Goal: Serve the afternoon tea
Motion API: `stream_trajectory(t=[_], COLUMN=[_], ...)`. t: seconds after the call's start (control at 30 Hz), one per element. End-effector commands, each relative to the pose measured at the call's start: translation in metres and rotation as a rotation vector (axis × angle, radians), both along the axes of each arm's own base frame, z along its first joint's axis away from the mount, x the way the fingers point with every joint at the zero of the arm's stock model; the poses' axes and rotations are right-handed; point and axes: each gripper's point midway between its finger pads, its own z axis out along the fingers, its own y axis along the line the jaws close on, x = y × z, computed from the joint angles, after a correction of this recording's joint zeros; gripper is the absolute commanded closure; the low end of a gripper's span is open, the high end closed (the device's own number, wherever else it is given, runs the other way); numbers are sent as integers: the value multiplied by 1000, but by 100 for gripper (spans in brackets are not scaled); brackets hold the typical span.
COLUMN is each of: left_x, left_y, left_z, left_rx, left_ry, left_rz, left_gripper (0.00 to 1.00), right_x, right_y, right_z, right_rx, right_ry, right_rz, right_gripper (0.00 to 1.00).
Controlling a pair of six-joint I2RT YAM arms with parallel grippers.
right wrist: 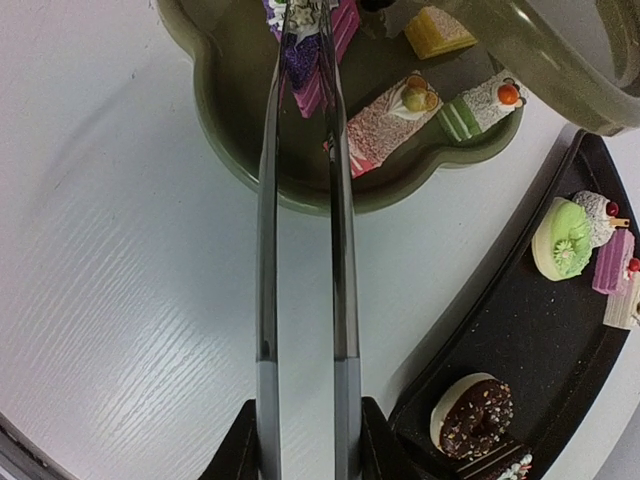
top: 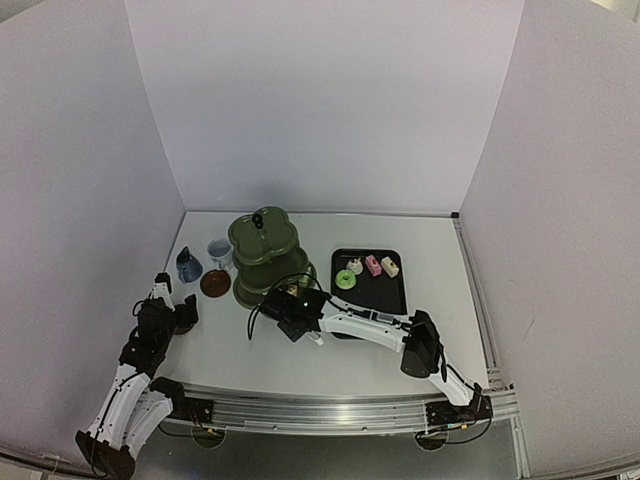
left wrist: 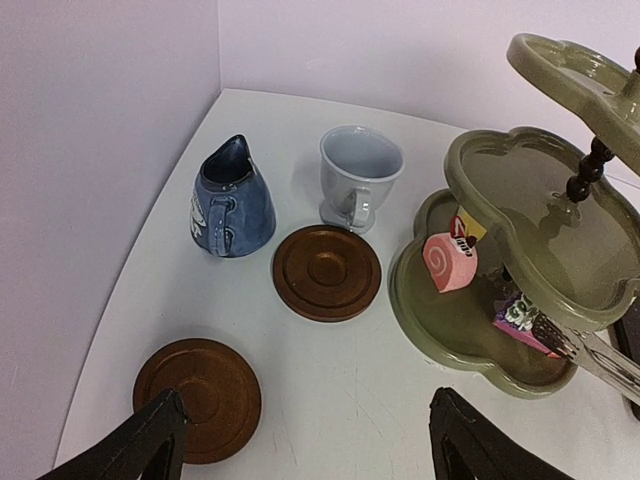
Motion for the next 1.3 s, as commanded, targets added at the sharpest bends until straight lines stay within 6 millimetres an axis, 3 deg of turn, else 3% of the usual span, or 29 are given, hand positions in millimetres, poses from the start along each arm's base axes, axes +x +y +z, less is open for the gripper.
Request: stream_trajectory(t=[0.0,0.13,0.3,1.0,1.13,1.27], left_x=[4,4,4,5,5,5], left_y=[-1,-1,-1,-4,-3,-4], left_z=[12,12,12,11,12,12], left_rx=[-8,-9,-10,-9,-10,-10], left_ry=[-50,-49,-50,-47,-50,-50], left_rz=[-4,-5,-9,-23,-22,-23], left_gripper=[16,16,16,16,16,16], right_x=[7,3,-1,-7,-17,-30], right_y=[5,8,3,-5,-8,-26], right_z=[-2,2,10,57,60,68], right_rx=[65,88,107,199,214,224], right_ry=[3,28,39,22,62,99], right_rz=[-50,-39,-53,-63,-48,-56], right_gripper=[95,74,66,64,65,66])
